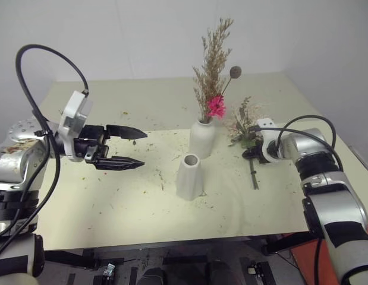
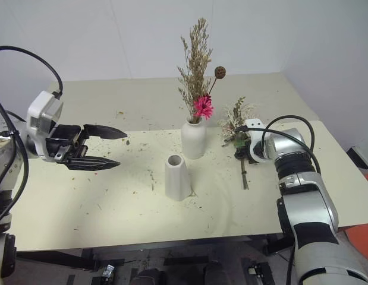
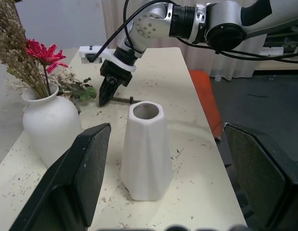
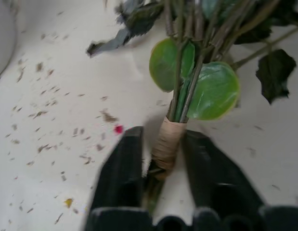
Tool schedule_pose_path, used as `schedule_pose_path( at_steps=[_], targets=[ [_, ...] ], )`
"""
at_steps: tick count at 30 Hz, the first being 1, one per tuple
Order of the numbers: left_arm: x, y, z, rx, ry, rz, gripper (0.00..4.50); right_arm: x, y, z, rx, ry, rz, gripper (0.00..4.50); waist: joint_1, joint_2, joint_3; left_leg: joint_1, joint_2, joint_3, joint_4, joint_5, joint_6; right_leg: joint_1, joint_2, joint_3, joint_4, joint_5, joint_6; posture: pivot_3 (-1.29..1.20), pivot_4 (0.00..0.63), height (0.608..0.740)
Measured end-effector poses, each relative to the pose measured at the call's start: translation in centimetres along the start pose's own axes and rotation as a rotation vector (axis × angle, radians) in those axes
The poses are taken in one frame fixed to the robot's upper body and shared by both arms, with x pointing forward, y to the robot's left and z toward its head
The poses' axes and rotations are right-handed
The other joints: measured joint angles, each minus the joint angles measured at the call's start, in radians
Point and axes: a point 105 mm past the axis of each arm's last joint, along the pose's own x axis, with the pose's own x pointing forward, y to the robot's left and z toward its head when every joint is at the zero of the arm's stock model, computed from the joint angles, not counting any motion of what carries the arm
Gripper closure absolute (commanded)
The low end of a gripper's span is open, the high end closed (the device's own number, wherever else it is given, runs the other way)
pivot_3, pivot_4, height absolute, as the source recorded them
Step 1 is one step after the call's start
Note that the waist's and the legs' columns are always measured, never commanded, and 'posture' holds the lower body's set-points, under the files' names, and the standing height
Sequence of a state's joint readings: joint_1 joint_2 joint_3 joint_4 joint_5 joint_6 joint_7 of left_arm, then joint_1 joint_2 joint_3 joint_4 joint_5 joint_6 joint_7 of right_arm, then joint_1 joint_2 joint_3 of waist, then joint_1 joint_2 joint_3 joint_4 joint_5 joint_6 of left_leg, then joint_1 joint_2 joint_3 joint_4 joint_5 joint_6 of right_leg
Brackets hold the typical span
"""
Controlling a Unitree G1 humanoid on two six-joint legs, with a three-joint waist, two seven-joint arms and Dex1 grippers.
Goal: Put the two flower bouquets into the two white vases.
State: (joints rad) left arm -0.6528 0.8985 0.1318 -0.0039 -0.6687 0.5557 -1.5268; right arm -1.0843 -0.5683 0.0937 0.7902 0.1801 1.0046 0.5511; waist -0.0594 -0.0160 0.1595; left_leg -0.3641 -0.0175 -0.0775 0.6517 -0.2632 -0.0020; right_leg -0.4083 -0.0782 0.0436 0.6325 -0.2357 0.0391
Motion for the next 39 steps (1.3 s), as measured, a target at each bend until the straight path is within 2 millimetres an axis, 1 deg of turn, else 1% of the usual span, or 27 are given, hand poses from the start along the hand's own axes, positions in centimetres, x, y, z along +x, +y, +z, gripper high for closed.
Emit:
schedule_pose_path(
  at_steps=[1,4,7,9,11,12,14,15,17,21,23,26,29,32,35,39],
  targets=[
    [0.0,0.0,0.0,0.001,0.0,0.003,0.42,-0.3,-0.4,0.2,0.033,-0.022,-0.009,4.28,0.0,0.0,0.0,0.0,0.0,0.0,0.0,0.0,0.0,0.0,0.0,0.0,0.0,0.0,0.0,0.0,0.15,0.74],
    [0.0,0.1,0.0,0.001,0.001,0.008,0.42,-1.6,-1.7,1.2,0.146,-0.105,-0.029,4.28,0.001,0.0,0.0,0.0,0.0,0.0,0.0,0.0,0.0,0.0,0.0,0.0,0.0,0.0,0.0,0.0,0.15,0.74],
    [0.0,0.1,0.0,-0.001,0.0,0.01,0.42,-3.5,-3.0,2.3,0.272,-0.237,-0.032,4.28,0.002,0.0,0.0,-0.001,0.0,0.0,-0.001,0.0,0.0,0.0,0.0,0.0,-0.001,0.0,0.0,0.0,0.15,0.74],
    [0.0,0.1,0.0,-0.005,0.0,0.01,0.42,-5.2,-3.8,3.2,0.35,-0.377,-0.013,4.28,0.006,0.0,0.0,-0.002,0.0,0.0,-0.001,0.0,0.0,0.0,0.0,0.0,0.0,0.0,0.0,0.0,0.15,0.74],
    [0.0,0.2,0.0,-0.015,-0.002,0.008,0.42,-7.9,-3.4,4.5,0.418,-0.645,0.09,4.28,0.009,0.0,0.0,-0.002,0.0,0.0,-0.001,0.0,0.0,-0.001,0.0,0.0,0.0,0.0,0.0,0.0,0.15,0.74],
    [0.0,0.3,0.0,-0.019,-0.004,0.007,0.42,-8.9,-3.0,4.9,0.407,-0.726,0.127,4.28,0.008,0.0,0.0,-0.001,0.001,0.0,-0.001,0.0,0.0,-0.001,0.0,0.0,0.0,0.0,0.0,0.0,0.15,0.74],
    [0.0,0.2,-0.1,-0.026,-0.001,-0.007,0.42,-11.5,-1.3,5.4,0.296,-0.885,0.194,4.28,0.006,0.001,-0.001,-0.001,0.001,0.0,-0.001,0.0,0.0,-0.001,0.0,0.0,0.001,0.0,0.0,0.0,0.15,0.74],
    [0.0,0.1,-0.1,-0.029,0.0,-0.017,0.42,-12.4,-0.3,5.6,0.239,-0.936,0.227,4.28,0.004,0.001,-0.001,-0.001,0.0,0.0,-0.001,0.0,0.0,-0.001,0.0,0.0,0.001,0.0,0.0,0.0,0.15,0.74],
    [0.0,0.1,-0.3,-0.043,0.004,-0.034,0.42,-13.9,2.9,5.8,0.116,-1.014,0.353,4.28,-0.005,0.002,-0.001,0.001,0.001,0.0,-0.001,0.0,0.0,0.0,0.001,0.001,0.002,0.0,0.0,0.0,0.15,0.74],
    [-0.1,0.1,-0.4,-0.055,0.009,-0.053,0.42,-15.8,9.4,6.1,-0.096,-1.059,0.613,4.28,-0.013,0.002,-0.001,0.004,0.001,0.0,-0.001,0.0,0.0,0.001,0.001,0.001,0.001,0.0,0.0,0.0,0.15,0.74],
    [-0.3,0.1,-0.3,-0.056,0.014,-0.053,0.42,-16.3,11.8,6.0,-0.173,-1.066,0.695,4.28,-0.011,0.002,-0.001,0.004,0.001,0.0,-0.002,0.0,0.0,0.001,0.002,0.001,0.001,0.0,0.0,0.0,0.15,0.74],
    [-0.3,0.1,-0.3,-0.057,0.014,-0.053,0.42,-16.2,15.4,5.6,-0.241,-1.062,0.817,4.28,-0.009,0.002,-0.001,0.003,0.001,0.0,-0.001,0.0,0.0,0.001,0.001,0.001,0.003,0.0,0.0,0.0,0.15,0.74],
    [-0.3,0.1,-0.4,-0.062,0.015,-0.053,0.42,-16.1,17.6,5.4,-0.267,-1.059,0.892,4.28,-0.008,0.002,-0.001,0.003,0.001,0.0,-0.001,0.0,0.0,0.001,0.001,0.0,0.003,0.0,0.0,0.0,0.15,0.74],
    [-0.3,0.0,-0.5,-0.067,0.018,-0.052,0.42,-15.9,19.1,5.3,-0.29,-1.062,0.938,4.28,-0.007,0.002,-0.001,0.003,0.001,-0.001,-0.001,0.0,0.0,0.001,0.001,0.0,0.002,0.0,0.0,0.0,0.15,0.74],
    [-0.4,0.0,-0.8,-0.082,0.025,-0.045,0.42,-15.9,19.9,5.3,-0.296,-1.068,0.966,4.28,-0.007,0.002,-0.001,0.003,0.001,-0.001,-0.001,0.0,0.0,0.001,0.001,0.0,0.002,0.0,0.0,0.0,0.15,0.74],
    [-0.6,-0.1,-0.9,-0.087,0.033,-0.035,0.42,-15.8,20.4,5.6,-0.279,-1.078,0.988,4.28,-0.007,0.002,-0.001,0.003,0.001,-0.001,-0.001,0.0,0.0,0.001,0.001,0.0,0.003,0.0,0.0,0.0,0.15,0.74]
  ],
)
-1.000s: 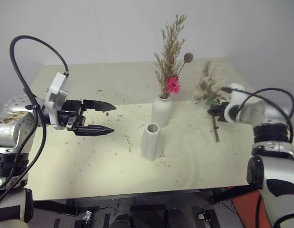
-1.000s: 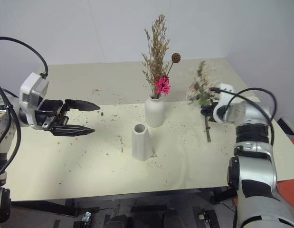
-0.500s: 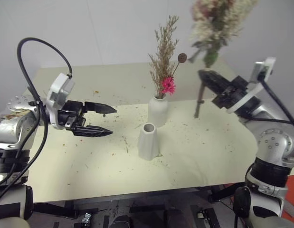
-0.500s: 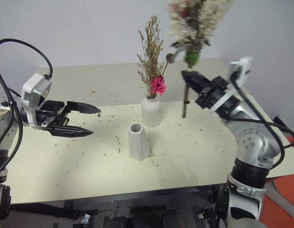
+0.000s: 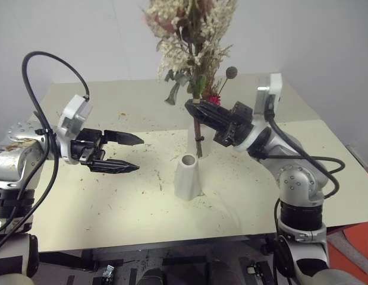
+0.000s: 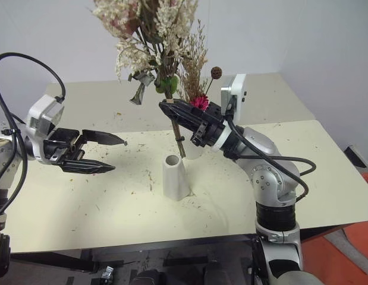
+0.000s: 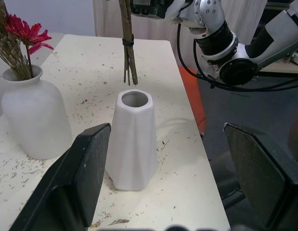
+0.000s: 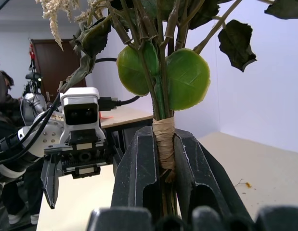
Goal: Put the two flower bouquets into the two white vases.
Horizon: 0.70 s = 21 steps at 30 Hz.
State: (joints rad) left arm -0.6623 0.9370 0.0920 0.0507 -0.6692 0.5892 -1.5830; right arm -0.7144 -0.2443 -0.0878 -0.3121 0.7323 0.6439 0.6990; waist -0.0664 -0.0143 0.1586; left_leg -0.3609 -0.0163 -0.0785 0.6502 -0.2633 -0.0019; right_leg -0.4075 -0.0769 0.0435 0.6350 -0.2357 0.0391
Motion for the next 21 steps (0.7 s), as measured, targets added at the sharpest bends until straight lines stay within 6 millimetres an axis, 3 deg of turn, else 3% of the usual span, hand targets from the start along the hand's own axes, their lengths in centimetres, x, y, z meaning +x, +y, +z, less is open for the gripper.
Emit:
schedule_pose_path(
  at_steps=[4,10,17,21],
  targets=[
    [0.1,-0.1,0.1,0.007,0.003,-0.002,0.42,0.7,0.5,0.4,0.003,-0.03,0.032,4.28,-0.001,0.0,0.0,0.0,0.0,0.0,0.0,0.0,0.0,0.0,0.0,0.0,0.0,0.0,0.0,0.0,0.15,0.74],
    [0.2,-0.2,0.0,0.009,0.008,0.0,0.42,1.3,1.1,-0.5,0.034,-0.025,0.063,4.28,-0.001,0.0,0.0,0.0,0.0,0.0,0.0,0.0,0.0,0.0,0.0,0.0,0.0,0.0,0.0,0.0,0.15,0.74],
    [0.3,-0.3,0.0,0.011,0.011,0.0,0.42,0.9,0.4,-3.7,0.117,0.035,0.026,4.28,-0.001,0.0,0.0,0.0,0.0,0.0,0.0,0.0,0.0,-0.001,0.0,0.0,0.0,0.0,0.0,0.0,0.15,0.74],
    [0.2,-0.3,0.0,0.011,0.014,0.004,0.42,0.0,0.3,-5.3,0.133,0.073,0.01,2.96,-0.001,0.0,0.0,0.0,0.0,0.0,0.0,0.0,0.0,-0.001,0.0,0.0,0.0,0.0,0.0,0.0,0.15,0.74]
  ],
)
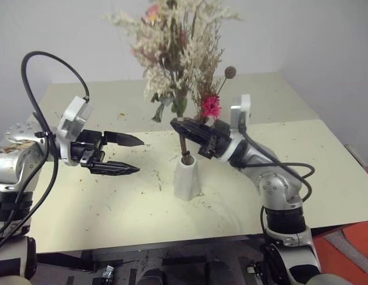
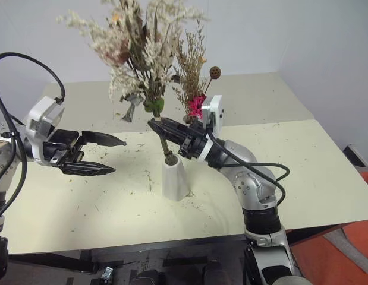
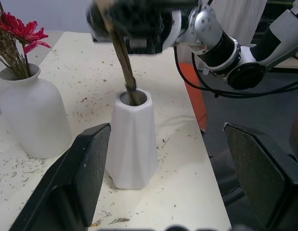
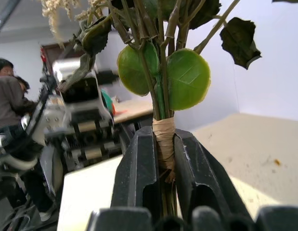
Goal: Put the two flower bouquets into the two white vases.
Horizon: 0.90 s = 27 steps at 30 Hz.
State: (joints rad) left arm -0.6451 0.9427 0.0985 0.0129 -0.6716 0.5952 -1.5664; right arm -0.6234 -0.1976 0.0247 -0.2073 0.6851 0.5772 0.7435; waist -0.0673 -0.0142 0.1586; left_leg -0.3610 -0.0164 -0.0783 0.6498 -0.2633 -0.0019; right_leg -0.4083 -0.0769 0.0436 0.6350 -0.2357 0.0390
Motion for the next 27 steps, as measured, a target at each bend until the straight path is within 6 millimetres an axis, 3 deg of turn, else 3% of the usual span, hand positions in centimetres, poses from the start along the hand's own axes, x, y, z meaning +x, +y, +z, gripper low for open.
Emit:
schedule_pose_path(
  at_steps=[9,16,27],
  targets=[
    [-0.1,0.0,0.0,0.002,0.003,-0.002,0.42,-2.6,-0.8,-2.1,-0.01,0.059,-0.064,0.03,0.001,0.0,0.0,0.0,0.0,0.0,0.0,0.0,0.0,0.0,0.0,0.0,-0.001,0.0,0.0,0.0,0.15,0.74],
    [-0.1,0.0,0.3,0.01,0.0,-0.012,0.42,-4.7,-0.6,-2.4,-0.068,0.101,-0.082,0.03,0.002,0.0,0.0,0.0,0.0,0.0,0.0,0.0,0.0,0.001,0.0,0.0,-0.002,0.0,0.0,0.0,0.15,0.74],
    [-0.3,-0.1,-1.2,-0.029,0.002,-0.002,0.42,-12.7,-3.1,0.0,-0.237,0.326,-0.211,0.03,0.02,0.0,0.0,0.0,0.0,0.001,0.0,0.0,0.0,0.001,0.0,0.0,-0.005,0.0,0.0,0.0,0.15,0.74]
  ],
)
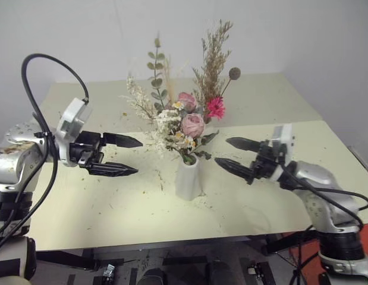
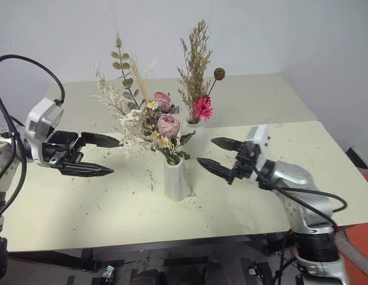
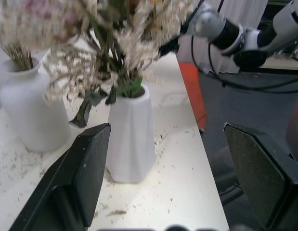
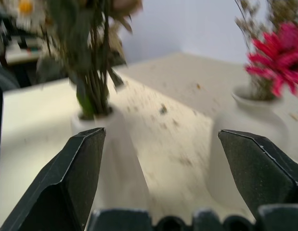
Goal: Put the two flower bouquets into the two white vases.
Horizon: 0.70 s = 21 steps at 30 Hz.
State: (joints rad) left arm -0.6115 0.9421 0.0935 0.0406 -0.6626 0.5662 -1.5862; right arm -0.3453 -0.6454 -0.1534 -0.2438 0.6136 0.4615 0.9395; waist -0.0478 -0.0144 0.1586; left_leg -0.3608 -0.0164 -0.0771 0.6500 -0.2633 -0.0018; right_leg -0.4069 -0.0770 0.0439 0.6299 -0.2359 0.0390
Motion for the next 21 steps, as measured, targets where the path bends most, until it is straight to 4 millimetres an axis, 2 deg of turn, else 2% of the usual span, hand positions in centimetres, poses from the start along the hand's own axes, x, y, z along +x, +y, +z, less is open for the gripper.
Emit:
schedule_pose_path(
  at_steps=[5,11,15,19,20,21],
  targets=[
    [-0.7,0.1,-1.3,-0.028,0.01,0.061,0.42,-4.3,-2.2,-0.1,-0.029,0.115,-0.075,0.03,0.005,0.0,0.0,0.0,0.0,0.0,0.0,0.0,0.0,0.001,0.0,0.0,-0.001,0.0,0.0,0.0,0.15,0.74],
    [-1.7,-0.3,-1.5,-0.023,0.013,0.135,0.42,-7.5,-2.9,-0.7,-0.019,0.198,-0.115,0.03,0.005,0.0,0.0,0.001,0.0,0.001,0.0,0.0,0.0,0.001,0.0,0.0,-0.001,0.0,0.0,0.0,0.15,0.74],
    [-2.0,-0.7,-1.9,-0.033,0.012,0.171,0.42,-8.8,-3.1,-0.5,-0.029,0.228,-0.128,0.03,0.007,0.0,0.0,0.003,0.0,0.001,0.0,0.0,0.0,0.003,0.0,0.0,-0.001,0.0,0.0,0.0,0.15,0.74],
    [-2.2,-0.7,-2.5,-0.046,0.027,0.191,0.42,-9.1,-2.9,-0.7,-0.027,0.24,-0.132,0.03,0.006,0.0,0.0,0.004,0.0,0.001,0.0,0.0,0.0,0.004,0.0,0.001,-0.001,0.0,0.0,0.0,0.15,0.74],
    [-2.3,-0.7,-2.6,-0.049,0.03,0.199,0.08,-9.2,-2.8,-0.8,-0.025,0.244,-0.132,0.0,0.007,0.0,0.0,0.004,0.0,0.001,0.0,0.0,0.0,0.004,0.0,0.001,-0.001,0.0,0.0,0.0,0.15,0.74],
    [-2.3,-0.6,-2.7,-0.049,0.03,0.202,0.02,-9.2,-2.8,-0.8,-0.026,0.246,-0.131,0.0,0.007,0.0,0.0,0.004,0.0,0.001,0.0,0.0,0.0,0.004,0.0,0.001,-0.001,0.0,0.0,0.0,0.15,0.74]
  ],
)
